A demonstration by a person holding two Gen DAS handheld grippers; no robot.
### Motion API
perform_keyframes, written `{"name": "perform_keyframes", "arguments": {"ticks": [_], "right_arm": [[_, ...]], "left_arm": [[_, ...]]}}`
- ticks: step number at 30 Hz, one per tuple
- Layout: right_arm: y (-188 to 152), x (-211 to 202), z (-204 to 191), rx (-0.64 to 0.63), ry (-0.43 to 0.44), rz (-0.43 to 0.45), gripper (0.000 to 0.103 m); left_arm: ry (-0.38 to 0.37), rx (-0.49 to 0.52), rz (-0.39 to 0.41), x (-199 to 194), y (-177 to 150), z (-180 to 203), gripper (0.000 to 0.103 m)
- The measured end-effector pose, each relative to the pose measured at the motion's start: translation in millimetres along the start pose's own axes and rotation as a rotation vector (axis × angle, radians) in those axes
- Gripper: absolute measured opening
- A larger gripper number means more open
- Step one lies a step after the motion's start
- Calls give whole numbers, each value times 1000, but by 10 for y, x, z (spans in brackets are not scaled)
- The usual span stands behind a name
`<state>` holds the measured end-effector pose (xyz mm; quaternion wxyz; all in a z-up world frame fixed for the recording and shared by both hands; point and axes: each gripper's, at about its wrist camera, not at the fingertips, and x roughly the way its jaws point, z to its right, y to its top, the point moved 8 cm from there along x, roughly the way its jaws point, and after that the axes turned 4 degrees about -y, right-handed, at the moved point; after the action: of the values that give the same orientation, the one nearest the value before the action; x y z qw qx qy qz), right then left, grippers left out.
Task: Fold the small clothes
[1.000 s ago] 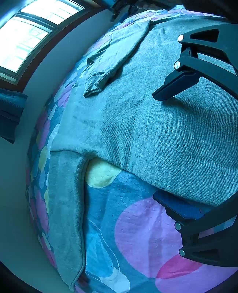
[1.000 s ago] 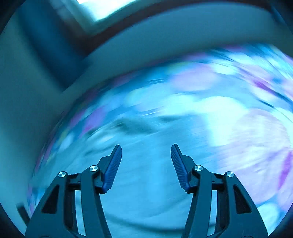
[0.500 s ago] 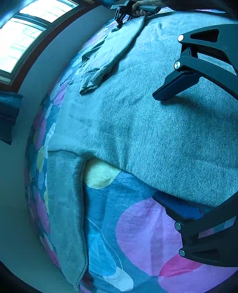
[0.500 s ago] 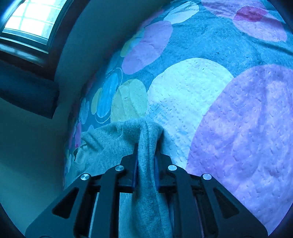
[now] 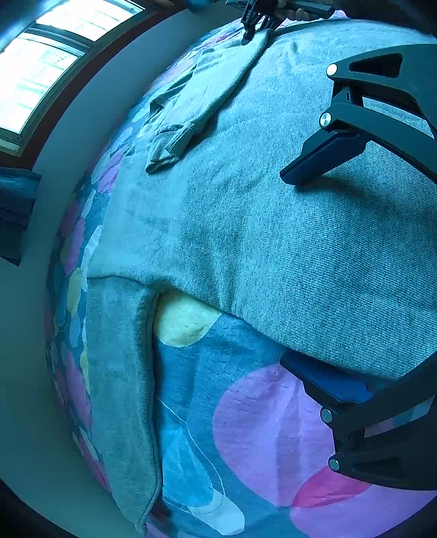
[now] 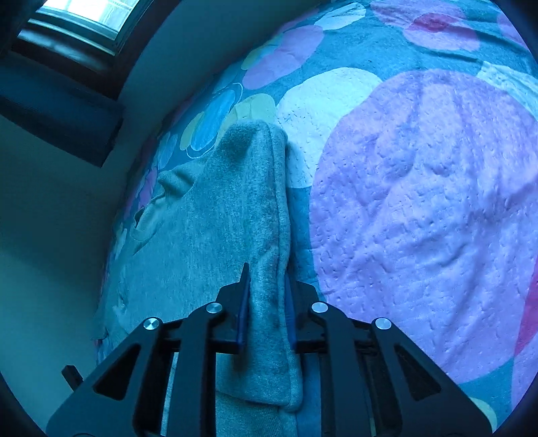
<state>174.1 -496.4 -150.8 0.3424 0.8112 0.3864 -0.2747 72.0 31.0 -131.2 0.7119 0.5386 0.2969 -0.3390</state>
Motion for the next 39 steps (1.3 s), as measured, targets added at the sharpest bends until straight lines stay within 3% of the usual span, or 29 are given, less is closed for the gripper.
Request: {"name": "perform_keyframes", "arguments": {"ticks": [3,7,10,15,20,22,25,29,33,39], "right_arm": [[-15,-155,-11,3,-16,18,24],[-260,-437,-213,-59,-38,52,56],[-547,-635,-389,-115,-60,72,66],[-1081,-813,-644,-159,-12,75,66],[-1602,-736,-629,-187,-10,-13,67],[-1698,-650,-553,-203,-37,-23,67],[-1702,-658,-540,-208,8,19,73],[-1703,-666,-528,-203,33,36,75],[-1739,-688,-550,-247,26,58,81],[-1782,-632,-640,-304,-3,66,90]], "left_arm": [[2,1,1,2,0,5,98],[5,4,1,-5,-8,7,98],[5,4,0,-13,-14,10,98],[3,1,-2,-8,-15,10,98],[18,11,-9,5,-22,19,98],[37,26,-18,17,-24,32,98],[38,40,-17,-8,-16,37,98],[-72,-20,-4,-158,29,-72,98],[-97,-105,39,-353,164,-467,98],[-81,-262,98,-587,439,-1459,98]]}}
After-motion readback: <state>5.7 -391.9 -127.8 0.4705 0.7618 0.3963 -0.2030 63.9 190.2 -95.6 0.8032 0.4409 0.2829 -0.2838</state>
